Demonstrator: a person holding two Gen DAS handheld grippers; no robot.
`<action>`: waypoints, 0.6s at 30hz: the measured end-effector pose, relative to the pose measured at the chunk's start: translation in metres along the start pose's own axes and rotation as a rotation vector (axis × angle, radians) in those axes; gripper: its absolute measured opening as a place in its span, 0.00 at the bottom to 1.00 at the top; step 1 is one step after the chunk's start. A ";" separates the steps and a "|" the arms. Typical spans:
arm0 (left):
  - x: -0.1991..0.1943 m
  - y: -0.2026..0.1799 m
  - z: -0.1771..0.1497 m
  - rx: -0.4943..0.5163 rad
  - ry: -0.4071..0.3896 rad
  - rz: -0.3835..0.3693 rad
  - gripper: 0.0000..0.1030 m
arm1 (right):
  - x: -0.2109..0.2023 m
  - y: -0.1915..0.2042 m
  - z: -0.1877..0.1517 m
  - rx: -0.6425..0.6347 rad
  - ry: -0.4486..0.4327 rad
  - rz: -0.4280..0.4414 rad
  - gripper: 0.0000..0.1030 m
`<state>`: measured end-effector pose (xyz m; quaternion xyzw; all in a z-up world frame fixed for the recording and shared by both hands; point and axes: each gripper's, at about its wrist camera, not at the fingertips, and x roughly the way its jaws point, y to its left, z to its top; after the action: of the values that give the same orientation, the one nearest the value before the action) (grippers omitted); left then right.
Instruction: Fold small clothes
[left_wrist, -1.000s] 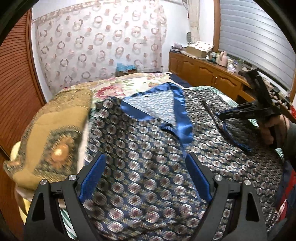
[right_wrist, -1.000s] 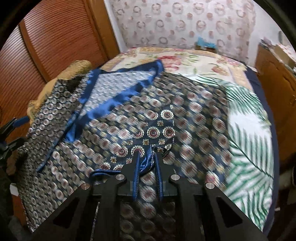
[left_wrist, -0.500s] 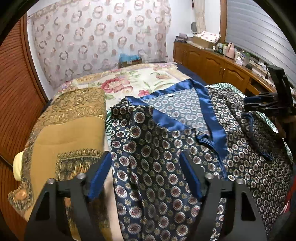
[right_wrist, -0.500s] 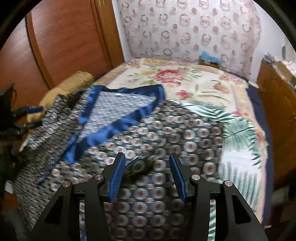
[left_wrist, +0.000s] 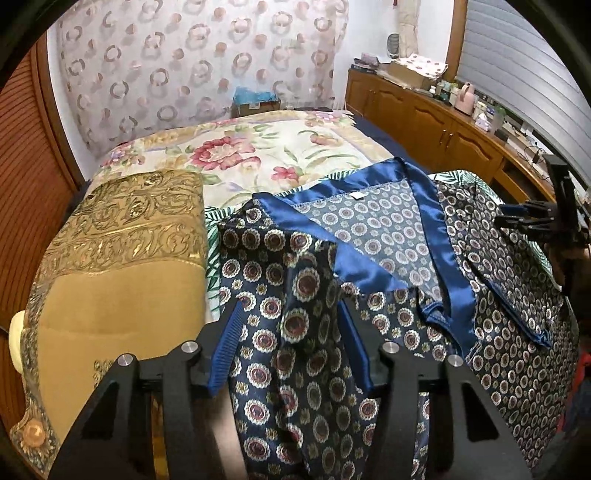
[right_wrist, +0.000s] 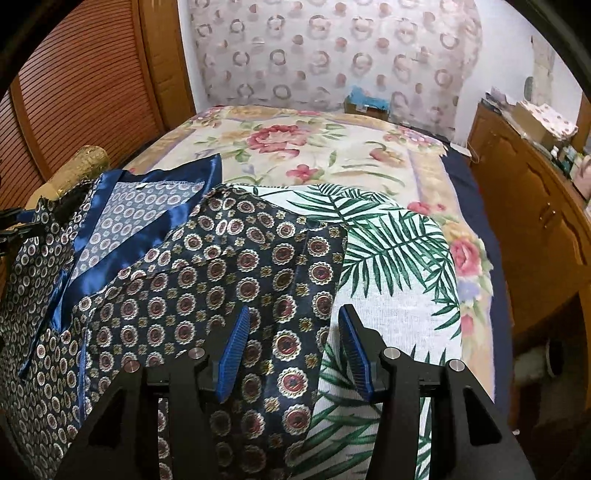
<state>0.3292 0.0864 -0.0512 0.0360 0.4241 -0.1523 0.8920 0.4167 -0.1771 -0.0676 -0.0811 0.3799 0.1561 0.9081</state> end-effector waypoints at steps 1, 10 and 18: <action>0.001 0.000 0.001 0.000 0.001 0.000 0.48 | 0.004 0.000 0.001 -0.003 0.004 -0.003 0.50; 0.008 -0.002 0.005 0.024 0.035 -0.011 0.38 | 0.012 -0.005 0.005 -0.020 -0.007 -0.003 0.59; -0.019 -0.005 0.018 0.030 -0.050 0.011 0.05 | 0.013 -0.005 -0.002 -0.033 -0.036 -0.017 0.79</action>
<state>0.3295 0.0830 -0.0246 0.0481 0.3990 -0.1546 0.9025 0.4256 -0.1792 -0.0782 -0.0963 0.3602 0.1561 0.9147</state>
